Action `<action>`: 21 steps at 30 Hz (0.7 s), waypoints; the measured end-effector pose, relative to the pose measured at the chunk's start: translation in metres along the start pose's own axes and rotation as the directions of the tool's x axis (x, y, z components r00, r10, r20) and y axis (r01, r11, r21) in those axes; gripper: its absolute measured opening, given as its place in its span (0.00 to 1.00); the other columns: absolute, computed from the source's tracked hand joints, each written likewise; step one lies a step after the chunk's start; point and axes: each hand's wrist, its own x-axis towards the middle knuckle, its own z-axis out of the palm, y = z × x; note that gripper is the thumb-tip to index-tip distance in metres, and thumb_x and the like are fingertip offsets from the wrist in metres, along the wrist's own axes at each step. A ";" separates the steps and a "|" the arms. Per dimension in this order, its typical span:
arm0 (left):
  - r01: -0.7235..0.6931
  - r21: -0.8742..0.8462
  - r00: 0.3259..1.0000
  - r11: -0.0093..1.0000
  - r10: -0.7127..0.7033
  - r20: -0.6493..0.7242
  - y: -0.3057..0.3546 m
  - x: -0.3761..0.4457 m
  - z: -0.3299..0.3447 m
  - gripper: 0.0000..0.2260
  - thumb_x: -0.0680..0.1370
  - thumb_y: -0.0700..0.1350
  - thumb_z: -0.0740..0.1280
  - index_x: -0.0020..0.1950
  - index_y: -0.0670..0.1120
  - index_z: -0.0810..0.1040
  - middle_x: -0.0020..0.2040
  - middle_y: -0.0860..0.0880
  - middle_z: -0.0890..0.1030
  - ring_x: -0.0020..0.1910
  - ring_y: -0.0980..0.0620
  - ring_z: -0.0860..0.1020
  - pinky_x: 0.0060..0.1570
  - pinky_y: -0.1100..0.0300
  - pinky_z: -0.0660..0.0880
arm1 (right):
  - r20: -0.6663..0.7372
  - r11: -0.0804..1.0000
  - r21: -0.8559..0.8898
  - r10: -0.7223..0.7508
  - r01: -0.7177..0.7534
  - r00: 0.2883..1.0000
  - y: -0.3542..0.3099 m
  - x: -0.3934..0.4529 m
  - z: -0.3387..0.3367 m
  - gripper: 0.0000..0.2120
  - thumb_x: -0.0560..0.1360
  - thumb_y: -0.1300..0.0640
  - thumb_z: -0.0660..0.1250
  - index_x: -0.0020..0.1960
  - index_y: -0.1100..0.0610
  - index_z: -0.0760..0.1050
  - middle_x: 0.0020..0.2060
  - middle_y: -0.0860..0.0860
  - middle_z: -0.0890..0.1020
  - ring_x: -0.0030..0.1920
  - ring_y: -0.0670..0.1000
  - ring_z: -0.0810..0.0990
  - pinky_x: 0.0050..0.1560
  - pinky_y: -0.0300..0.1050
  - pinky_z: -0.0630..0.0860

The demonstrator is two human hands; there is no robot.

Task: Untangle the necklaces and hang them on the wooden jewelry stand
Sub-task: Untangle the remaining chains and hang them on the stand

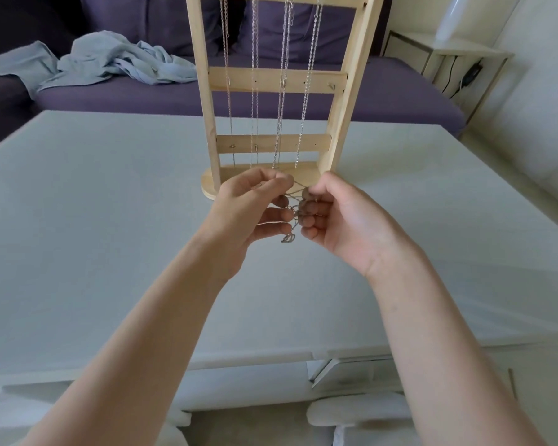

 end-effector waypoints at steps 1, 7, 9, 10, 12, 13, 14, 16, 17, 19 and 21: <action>0.002 -0.010 1.000 1.000 -0.002 0.002 -0.001 0.000 0.000 0.07 0.78 0.42 0.65 0.40 0.46 0.74 0.31 0.50 0.72 0.24 0.57 0.73 0.26 0.66 0.73 | 0.017 1.000 0.030 0.004 -0.004 1.000 0.000 0.000 0.000 0.10 0.74 0.61 0.58 0.34 0.57 0.68 0.25 0.49 0.69 0.25 0.48 0.68 0.27 0.37 0.68; 0.012 -0.051 0.999 0.999 -0.010 0.042 -0.002 0.002 0.002 0.06 0.79 0.43 0.64 0.41 0.47 0.74 0.31 0.51 0.69 0.24 0.57 0.71 0.27 0.65 0.74 | 0.061 0.998 0.047 -0.042 0.039 0.997 0.001 0.000 -0.003 0.11 0.76 0.61 0.58 0.34 0.55 0.66 0.23 0.47 0.66 0.28 0.47 0.68 0.39 0.40 0.69; 0.032 -0.067 0.997 0.997 -0.028 0.070 -0.002 0.003 0.001 0.07 0.79 0.43 0.64 0.41 0.47 0.73 0.30 0.51 0.70 0.24 0.56 0.72 0.28 0.65 0.75 | 0.043 0.998 0.040 -0.059 0.057 0.997 0.001 0.000 -0.004 0.12 0.76 0.61 0.59 0.33 0.55 0.68 0.24 0.48 0.65 0.29 0.48 0.69 0.41 0.42 0.70; 0.045 -0.069 0.996 0.997 -0.039 0.084 -0.002 0.003 0.001 0.07 0.79 0.43 0.63 0.41 0.47 0.73 0.30 0.51 0.71 0.24 0.56 0.72 0.29 0.65 0.75 | 0.034 0.997 0.041 -0.069 0.068 0.997 0.001 0.000 -0.005 0.12 0.76 0.61 0.60 0.33 0.56 0.69 0.24 0.48 0.64 0.30 0.49 0.69 0.42 0.42 0.70; 0.074 -0.062 0.992 0.995 -0.067 0.108 -0.004 0.003 0.002 0.08 0.80 0.43 0.63 0.41 0.47 0.73 0.31 0.50 0.72 0.25 0.56 0.73 0.30 0.65 0.75 | 0.014 0.995 0.035 -0.089 0.088 0.996 0.002 0.000 -0.006 0.10 0.76 0.62 0.62 0.36 0.57 0.71 0.23 0.48 0.64 0.32 0.50 0.68 0.43 0.44 0.70; 0.090 -0.062 0.990 0.994 -0.082 0.117 -0.005 0.003 0.002 0.08 0.80 0.43 0.63 0.41 0.47 0.73 0.32 0.50 0.72 0.26 0.56 0.73 0.31 0.65 0.76 | 0.000 0.995 0.026 -0.095 0.095 0.995 0.002 0.000 -0.006 0.09 0.76 0.62 0.62 0.37 0.58 0.72 0.23 0.48 0.65 0.32 0.50 0.68 0.42 0.43 0.71; 0.105 -0.067 0.988 0.992 -0.096 0.124 -0.006 0.003 0.002 0.08 0.80 0.43 0.63 0.41 0.46 0.73 0.33 0.49 0.73 0.26 0.56 0.74 0.31 0.65 0.76 | -0.015 0.995 0.013 -0.101 0.101 0.995 0.002 0.000 -0.006 0.08 0.76 0.62 0.63 0.38 0.58 0.72 0.22 0.48 0.65 0.31 0.50 0.68 0.41 0.43 0.71; 0.135 -0.094 0.983 0.986 -0.121 0.138 -0.006 0.003 0.002 0.07 0.80 0.43 0.63 0.41 0.46 0.73 0.34 0.49 0.74 0.26 0.56 0.74 0.31 0.65 0.76 | -0.046 0.993 0.002 -0.114 0.114 0.992 0.002 0.000 -0.007 0.07 0.75 0.63 0.64 0.38 0.59 0.73 0.21 0.48 0.66 0.29 0.49 0.70 0.38 0.41 0.73; 0.151 -0.114 0.980 0.982 -0.134 0.144 -0.006 0.003 0.002 0.07 0.80 0.43 0.63 0.41 0.46 0.73 0.34 0.49 0.74 0.27 0.56 0.73 0.30 0.65 0.76 | -0.062 0.992 0.013 -0.121 0.122 0.991 0.002 0.000 -0.007 0.08 0.75 0.64 0.64 0.37 0.59 0.73 0.21 0.48 0.67 0.28 0.49 0.71 0.36 0.41 0.73; 0.189 -0.170 0.975 0.967 -0.164 0.148 -0.005 0.003 0.003 0.07 0.80 0.42 0.63 0.42 0.46 0.74 0.33 0.49 0.75 0.27 0.55 0.72 0.30 0.65 0.76 | -0.087 0.990 0.033 -0.132 0.135 0.987 0.001 0.000 -0.007 0.08 0.74 0.65 0.65 0.36 0.59 0.73 0.21 0.49 0.69 0.27 0.48 0.73 0.32 0.39 0.74; 0.222 -0.229 0.970 0.948 -0.193 0.145 -0.004 0.003 0.003 0.06 0.79 0.42 0.63 0.42 0.46 0.75 0.33 0.49 0.75 0.26 0.55 0.72 0.29 0.65 0.75 | -0.102 0.989 0.030 -0.141 0.145 0.985 0.001 -0.001 -0.006 0.09 0.74 0.65 0.65 0.36 0.59 0.72 0.21 0.49 0.69 0.24 0.46 0.73 0.27 0.37 0.71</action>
